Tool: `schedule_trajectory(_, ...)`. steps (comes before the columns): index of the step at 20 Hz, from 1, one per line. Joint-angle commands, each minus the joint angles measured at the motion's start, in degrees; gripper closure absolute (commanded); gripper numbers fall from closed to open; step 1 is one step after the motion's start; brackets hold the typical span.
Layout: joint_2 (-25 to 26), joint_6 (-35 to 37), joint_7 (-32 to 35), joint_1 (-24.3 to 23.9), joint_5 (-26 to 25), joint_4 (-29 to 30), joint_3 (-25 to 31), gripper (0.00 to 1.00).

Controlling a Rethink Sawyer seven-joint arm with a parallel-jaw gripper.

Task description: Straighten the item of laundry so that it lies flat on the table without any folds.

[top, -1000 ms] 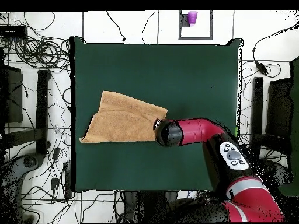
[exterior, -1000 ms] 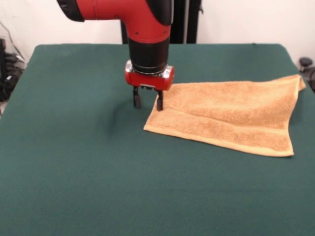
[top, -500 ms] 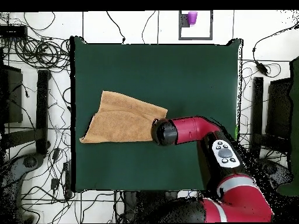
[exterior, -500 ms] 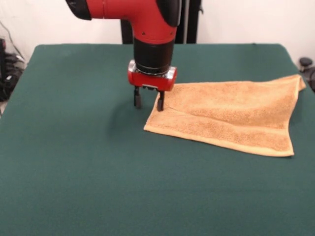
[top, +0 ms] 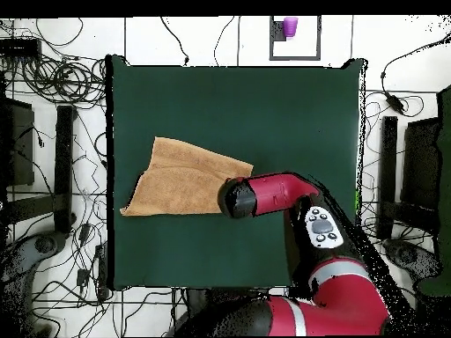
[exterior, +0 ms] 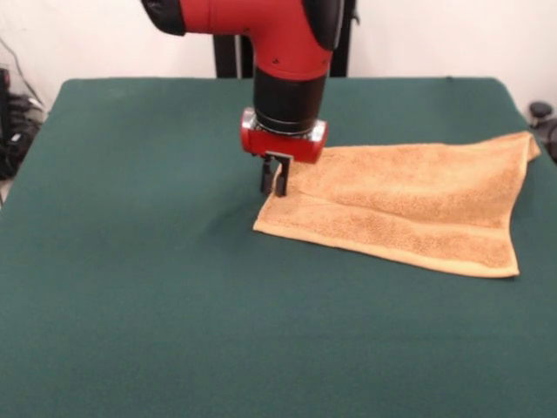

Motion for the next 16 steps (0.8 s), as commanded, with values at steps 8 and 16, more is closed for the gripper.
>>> schedule_trajectory(8,8.50,-2.92,5.10,1.99,1.81,-1.90,-0.76,1.00)
schedule_trajectory(16,5.83,-2.39,4.35,1.61,1.89,-0.63,-1.93,1.00)
